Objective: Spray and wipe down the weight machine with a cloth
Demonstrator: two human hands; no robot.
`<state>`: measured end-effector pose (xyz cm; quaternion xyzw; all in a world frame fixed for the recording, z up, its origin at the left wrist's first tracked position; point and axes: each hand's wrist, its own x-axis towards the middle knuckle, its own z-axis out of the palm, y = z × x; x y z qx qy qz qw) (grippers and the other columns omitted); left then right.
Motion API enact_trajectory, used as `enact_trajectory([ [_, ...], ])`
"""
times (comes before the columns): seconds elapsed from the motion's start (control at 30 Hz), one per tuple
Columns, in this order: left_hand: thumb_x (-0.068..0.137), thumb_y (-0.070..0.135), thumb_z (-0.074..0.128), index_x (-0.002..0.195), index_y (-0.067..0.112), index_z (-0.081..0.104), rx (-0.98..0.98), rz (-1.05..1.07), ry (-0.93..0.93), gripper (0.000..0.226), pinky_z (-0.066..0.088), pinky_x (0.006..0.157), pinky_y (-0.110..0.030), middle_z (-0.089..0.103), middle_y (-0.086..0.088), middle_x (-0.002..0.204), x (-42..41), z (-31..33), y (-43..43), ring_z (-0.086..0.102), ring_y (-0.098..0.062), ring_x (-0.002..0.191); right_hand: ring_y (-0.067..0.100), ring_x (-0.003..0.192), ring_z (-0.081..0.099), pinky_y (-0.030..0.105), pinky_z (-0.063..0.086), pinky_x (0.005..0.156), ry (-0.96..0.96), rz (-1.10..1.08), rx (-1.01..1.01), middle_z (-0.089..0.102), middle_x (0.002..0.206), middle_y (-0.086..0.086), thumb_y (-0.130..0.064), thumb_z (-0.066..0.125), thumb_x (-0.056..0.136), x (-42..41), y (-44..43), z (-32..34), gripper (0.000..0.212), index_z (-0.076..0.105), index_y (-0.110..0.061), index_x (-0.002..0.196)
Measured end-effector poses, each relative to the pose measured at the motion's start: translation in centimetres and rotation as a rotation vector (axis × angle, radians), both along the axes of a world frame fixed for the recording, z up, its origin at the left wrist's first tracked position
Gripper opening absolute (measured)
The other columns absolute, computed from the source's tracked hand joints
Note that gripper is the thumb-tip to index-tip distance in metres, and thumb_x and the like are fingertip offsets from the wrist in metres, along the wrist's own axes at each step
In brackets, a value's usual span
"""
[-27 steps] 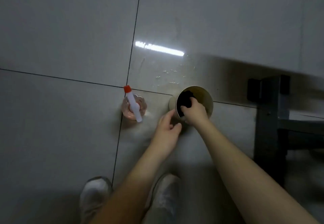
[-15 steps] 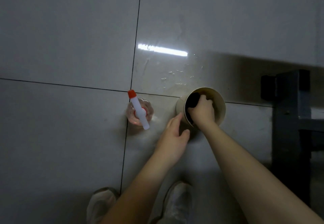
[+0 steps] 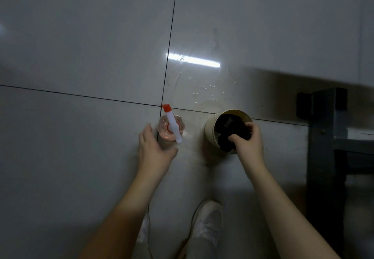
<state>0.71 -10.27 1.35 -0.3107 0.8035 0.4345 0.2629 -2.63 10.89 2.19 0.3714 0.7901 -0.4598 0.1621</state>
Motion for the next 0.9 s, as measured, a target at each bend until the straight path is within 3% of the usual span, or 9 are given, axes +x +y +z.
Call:
enact_trajectory([
  [0.07, 0.068, 0.026, 0.084, 0.151, 0.017, 0.012, 0.014, -0.092, 0.132, 0.11, 0.032, 0.108, -0.041, 0.022, -0.005, 0.155, -1.2, -0.6, 0.0, 0.028, -0.026, 0.14, 0.025, 0.102, 0.054, 0.029, 0.05, 0.069, 0.021, -0.117, -0.091, 0.05, 0.119, 0.005, -0.002, 0.063, 0.081, 0.6, 0.1, 0.0, 0.042, 0.044, -0.025, 0.11],
  [0.17, 0.062, 0.033, 0.088, 0.151, 0.02, 0.014, -0.033, -0.203, 0.217, 0.116, 0.035, 0.109, -0.046, 0.031, -0.003, 0.152, -2.5, -1.6, 0.8, 0.034, -0.025, 0.137, 0.03, 0.109, 0.055, 0.043, 0.053, 0.087, 0.05, -0.205, -0.182, 0.051, 0.113, -0.001, -0.001, 0.064, 0.08, 1.3, 0.3, -0.3, 0.043, 0.046, -0.029, 0.107],
  [0.3, 0.068, 0.029, 0.082, 0.141, 0.009, 0.037, -0.165, -0.178, 0.385, 0.088, 0.044, 0.098, -0.051, 0.054, -0.013, 0.132, -2.6, -2.1, 0.8, 0.051, -0.033, 0.119, 0.03, 0.106, 0.058, 0.03, 0.054, 0.073, 0.1, -0.308, -0.316, 0.051, 0.116, 0.005, 0.004, 0.059, 0.083, 1.7, 0.8, 0.0, 0.044, 0.045, -0.016, 0.119],
  [0.57, 0.071, 0.02, 0.078, 0.133, 0.004, 0.045, -0.187, -0.203, 0.468, 0.071, 0.044, 0.093, -0.048, 0.056, -0.015, 0.125, -4.1, -2.2, 0.9, 0.052, -0.035, 0.113, 0.03, 0.103, 0.061, 0.032, 0.053, 0.072, 0.137, -0.367, -0.433, 0.053, 0.121, 0.013, 0.005, 0.056, 0.084, 2.0, 1.8, 1.4, 0.035, 0.049, -0.014, 0.113],
  [0.77, 0.075, 0.022, 0.075, 0.124, 0.01, 0.049, -0.155, -0.286, 0.439, 0.057, 0.046, 0.088, -0.038, 0.057, -0.004, 0.109, -3.6, -0.4, 0.6, 0.053, -0.023, 0.099, 0.028, 0.102, 0.063, 0.036, 0.054, 0.076, 0.165, -0.402, -0.464, 0.055, 0.123, 0.013, 0.001, 0.057, 0.086, 2.6, 1.8, 3.8, 0.036, 0.05, -0.018, 0.115],
  [0.9, 0.073, 0.017, 0.072, 0.105, 0.018, 0.049, -0.087, -0.383, 0.495, 0.039, 0.044, 0.066, -0.03, 0.049, 0.006, 0.089, -1.9, 2.9, 0.2, 0.047, -0.014, 0.076, 0.027, 0.103, 0.063, 0.033, 0.054, 0.074, 0.177, -0.42, -0.471, 0.054, 0.126, 0.013, -0.002, 0.057, 0.089, 3.1, 1.0, 6.3, 0.032, 0.05, -0.022, 0.113],
])
